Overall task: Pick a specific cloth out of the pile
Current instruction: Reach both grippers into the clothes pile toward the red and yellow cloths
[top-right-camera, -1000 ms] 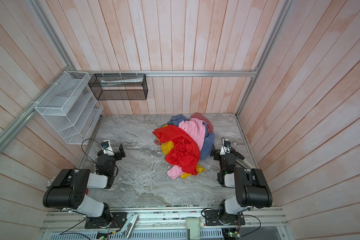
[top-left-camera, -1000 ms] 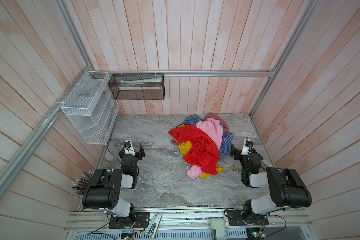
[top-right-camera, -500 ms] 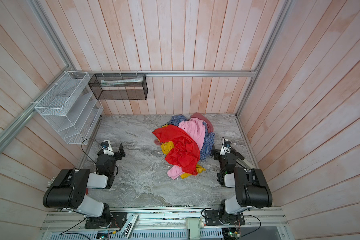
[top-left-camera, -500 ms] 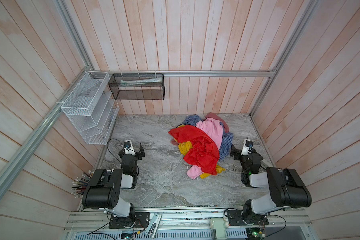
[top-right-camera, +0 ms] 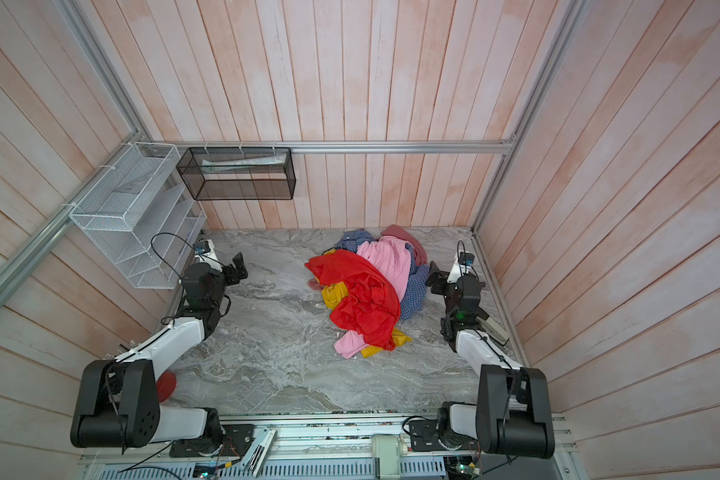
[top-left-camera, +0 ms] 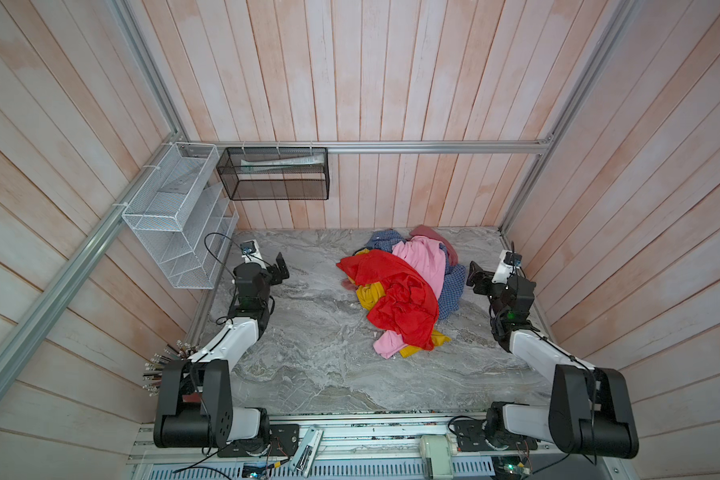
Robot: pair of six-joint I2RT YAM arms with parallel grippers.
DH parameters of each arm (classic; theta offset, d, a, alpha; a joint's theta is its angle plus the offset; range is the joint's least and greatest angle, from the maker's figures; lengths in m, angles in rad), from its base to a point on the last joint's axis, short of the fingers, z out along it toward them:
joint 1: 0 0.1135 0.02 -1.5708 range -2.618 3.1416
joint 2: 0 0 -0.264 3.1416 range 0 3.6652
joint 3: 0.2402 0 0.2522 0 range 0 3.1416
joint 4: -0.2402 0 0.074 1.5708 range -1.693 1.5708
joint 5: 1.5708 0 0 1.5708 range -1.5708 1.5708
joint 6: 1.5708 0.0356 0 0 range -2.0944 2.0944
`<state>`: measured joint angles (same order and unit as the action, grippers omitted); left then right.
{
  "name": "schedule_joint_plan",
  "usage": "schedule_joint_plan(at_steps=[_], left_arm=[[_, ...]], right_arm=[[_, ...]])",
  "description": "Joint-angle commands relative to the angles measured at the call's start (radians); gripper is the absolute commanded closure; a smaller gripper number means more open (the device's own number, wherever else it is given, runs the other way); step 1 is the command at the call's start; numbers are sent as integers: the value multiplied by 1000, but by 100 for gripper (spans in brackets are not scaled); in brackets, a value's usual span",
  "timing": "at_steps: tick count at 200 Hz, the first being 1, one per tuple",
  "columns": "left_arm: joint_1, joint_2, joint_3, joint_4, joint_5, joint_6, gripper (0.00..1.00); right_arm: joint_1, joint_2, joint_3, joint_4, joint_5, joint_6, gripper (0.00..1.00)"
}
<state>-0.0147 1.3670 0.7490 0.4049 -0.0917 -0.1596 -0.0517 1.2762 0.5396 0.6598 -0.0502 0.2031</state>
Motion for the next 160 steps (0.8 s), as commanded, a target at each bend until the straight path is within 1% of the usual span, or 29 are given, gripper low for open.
schedule_joint_plan(at_steps=[1, 11, 36, 48, 61, 81, 89, 95, 104, 114, 127, 135, 160], left_arm=[[-62, -19, 36, -330, 109, -51, 0], [-113, -27, 41, -349, 111, -54, 0], [-237, -19, 47, -398, 203, -81, 0], [-299, -6, 50, -425, 231, -72, 0], [-361, 10, 61, -459, 272, -60, 1], [-433, 45, 80, -485, 345, -57, 5], [-450, 61, 90, -496, 364, -57, 6], [-458, 74, 103, -503, 381, -61, 9], [-465, 98, 124, -516, 416, -72, 11], [-467, 130, 147, -522, 474, -79, 16], [-479, 172, 180, -534, 520, -78, 22], [-488, 197, 199, -541, 534, -77, 25], [-502, 269, 253, -542, 552, -75, 28]], right_arm=[[3, -42, 9, -210, -64, 199, 16], [16, -63, 4, -220, -77, 240, 17], [83, -90, 6, -235, -99, 268, 20], [115, -95, 21, -235, -136, 269, 21], [159, -102, 31, -226, -147, 274, 22], [227, -108, 37, -194, -163, 249, 21], [256, -104, 50, -207, -167, 234, 21], [274, -98, 66, -224, -172, 218, 21], [302, -88, 91, -250, -178, 201, 20], [335, -75, 119, -287, -187, 179, 20], [374, -56, 156, -323, -204, 165, 20], [397, -45, 173, -333, -219, 164, 21], [458, -20, 195, -325, -257, 172, 23]])
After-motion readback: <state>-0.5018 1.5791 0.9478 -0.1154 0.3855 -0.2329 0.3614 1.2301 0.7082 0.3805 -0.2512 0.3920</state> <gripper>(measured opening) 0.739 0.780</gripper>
